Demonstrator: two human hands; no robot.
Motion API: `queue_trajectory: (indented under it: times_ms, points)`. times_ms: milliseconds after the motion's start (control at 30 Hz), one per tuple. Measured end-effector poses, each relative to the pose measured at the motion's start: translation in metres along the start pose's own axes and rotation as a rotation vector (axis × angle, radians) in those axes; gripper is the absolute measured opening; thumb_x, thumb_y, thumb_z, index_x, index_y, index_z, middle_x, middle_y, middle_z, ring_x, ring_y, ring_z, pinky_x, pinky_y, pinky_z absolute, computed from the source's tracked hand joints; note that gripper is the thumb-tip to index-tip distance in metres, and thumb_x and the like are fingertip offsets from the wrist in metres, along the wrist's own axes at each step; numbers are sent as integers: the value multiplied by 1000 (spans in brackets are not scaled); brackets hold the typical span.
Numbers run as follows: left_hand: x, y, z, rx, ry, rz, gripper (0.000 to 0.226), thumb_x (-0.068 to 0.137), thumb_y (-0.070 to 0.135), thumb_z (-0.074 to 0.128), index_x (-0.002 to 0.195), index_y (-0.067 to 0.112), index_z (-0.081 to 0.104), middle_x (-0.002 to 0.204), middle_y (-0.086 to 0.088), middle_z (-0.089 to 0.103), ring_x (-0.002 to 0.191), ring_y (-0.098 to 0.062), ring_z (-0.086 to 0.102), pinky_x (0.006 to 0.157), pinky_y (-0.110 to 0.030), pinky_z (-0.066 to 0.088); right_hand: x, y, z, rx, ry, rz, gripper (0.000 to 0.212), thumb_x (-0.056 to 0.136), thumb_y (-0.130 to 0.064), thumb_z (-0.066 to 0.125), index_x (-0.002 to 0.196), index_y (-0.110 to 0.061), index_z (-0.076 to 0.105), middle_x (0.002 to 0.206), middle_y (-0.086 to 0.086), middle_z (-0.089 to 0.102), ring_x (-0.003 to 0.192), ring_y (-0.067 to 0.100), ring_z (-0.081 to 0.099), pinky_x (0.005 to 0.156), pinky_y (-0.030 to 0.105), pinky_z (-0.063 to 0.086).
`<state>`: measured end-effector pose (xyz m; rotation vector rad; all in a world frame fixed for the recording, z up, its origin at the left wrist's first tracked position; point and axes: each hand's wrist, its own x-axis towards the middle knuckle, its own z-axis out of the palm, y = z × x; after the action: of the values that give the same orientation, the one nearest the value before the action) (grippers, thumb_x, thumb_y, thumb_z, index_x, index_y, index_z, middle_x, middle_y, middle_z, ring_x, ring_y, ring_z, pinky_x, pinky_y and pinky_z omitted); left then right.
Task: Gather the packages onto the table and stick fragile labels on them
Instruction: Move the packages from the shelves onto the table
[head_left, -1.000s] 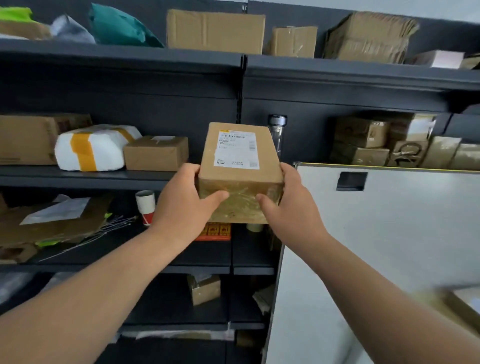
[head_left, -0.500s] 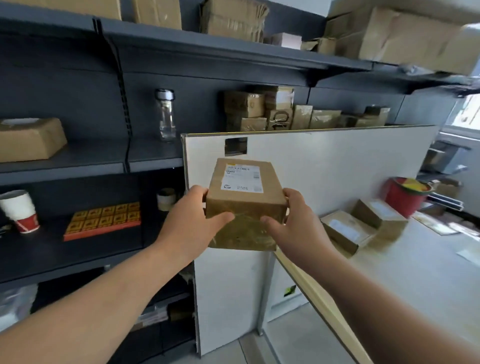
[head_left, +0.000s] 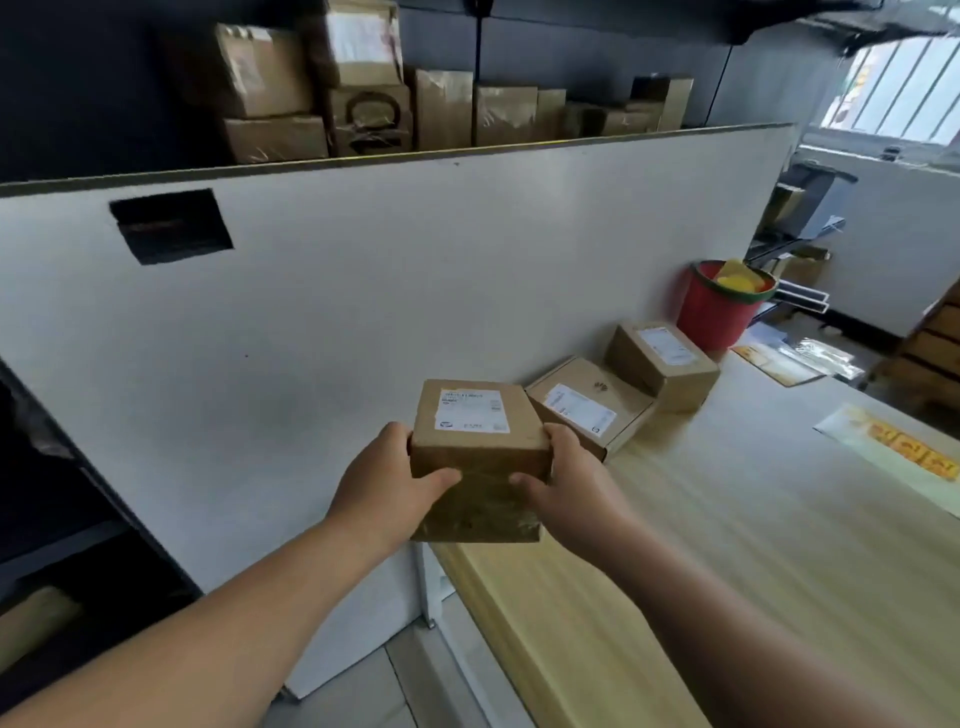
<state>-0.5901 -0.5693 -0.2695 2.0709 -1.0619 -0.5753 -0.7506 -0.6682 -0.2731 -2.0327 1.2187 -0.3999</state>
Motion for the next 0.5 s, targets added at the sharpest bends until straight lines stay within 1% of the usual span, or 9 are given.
queue_trajectory:
  times_ms: [33, 100, 133, 200, 267, 333, 400, 500]
  points:
    - [15, 3, 15, 4, -8, -21, 34, 84, 36, 68, 108, 25, 46, 107, 7, 57, 97, -15, 57, 73, -25, 50, 17, 13, -4, 1, -7, 11, 53, 89, -31, 63, 135, -25, 37, 108, -11, 55, 96, 10, 57, 79, 30, 54]
    - [42, 8, 44, 15, -14, -62, 34, 83, 35, 69, 105, 26, 45, 104, 8, 56, 96, -15, 57, 67, -23, 46, 47, 38, -11, 4, -22, 32, 56, 90, -28, 63, 138, -24, 35, 104, -14, 50, 92, 7, 51, 72, 22, 45]
    - [54, 10, 57, 27, -17, -84, 35, 83, 36, 69, 105, 26, 44, 102, 8, 56, 95, -14, 57, 67, -23, 45, 61, 49, -13, 5, -29, 41, 58, 90, -26, 63, 140, -24, 34, 106, -13, 50, 92, 7, 48, 72, 21, 41]
    - [77, 8, 81, 56, -28, -130, 36, 81, 39, 69, 105, 26, 45, 100, 10, 57, 92, -14, 58, 70, -27, 48, 88, 72, -14, 8, -39, 63, 63, 89, -25, 65, 143, -25, 33, 118, -9, 55, 96, 9, 49, 76, 23, 39]
    - [94, 4, 104, 88, -40, -185, 37, 80, 41, 70, 104, 25, 46, 97, 11, 58, 88, -13, 58, 71, -30, 50, 111, 95, -10, 13, -54, 80, 66, 87, -23, 66, 144, -25, 32, 129, -5, 55, 107, 14, 53, 81, 25, 40]
    - [107, -1, 125, 113, -49, -241, 37, 80, 41, 69, 102, 23, 47, 94, 11, 59, 84, -12, 58, 66, -29, 45, 129, 116, -6, 3, -79, 97, 68, 87, -22, 66, 145, -26, 32, 132, -3, 54, 115, 17, 53, 83, 24, 39]
    - [116, -3, 145, 121, -60, -275, 34, 82, 40, 67, 101, 22, 46, 92, 10, 59, 84, -13, 58, 63, -29, 42, 143, 135, -6, -17, -104, 108, 70, 86, -22, 67, 146, -28, 31, 134, -4, 53, 119, 18, 51, 86, 25, 39]
    - [128, -2, 170, 126, -82, -280, 28, 86, 37, 62, 101, 22, 44, 89, 12, 56, 86, -17, 58, 66, -29, 41, 162, 157, -9, -47, -113, 113, 71, 87, -18, 66, 147, -27, 29, 136, -2, 53, 123, 20, 50, 90, 26, 39]
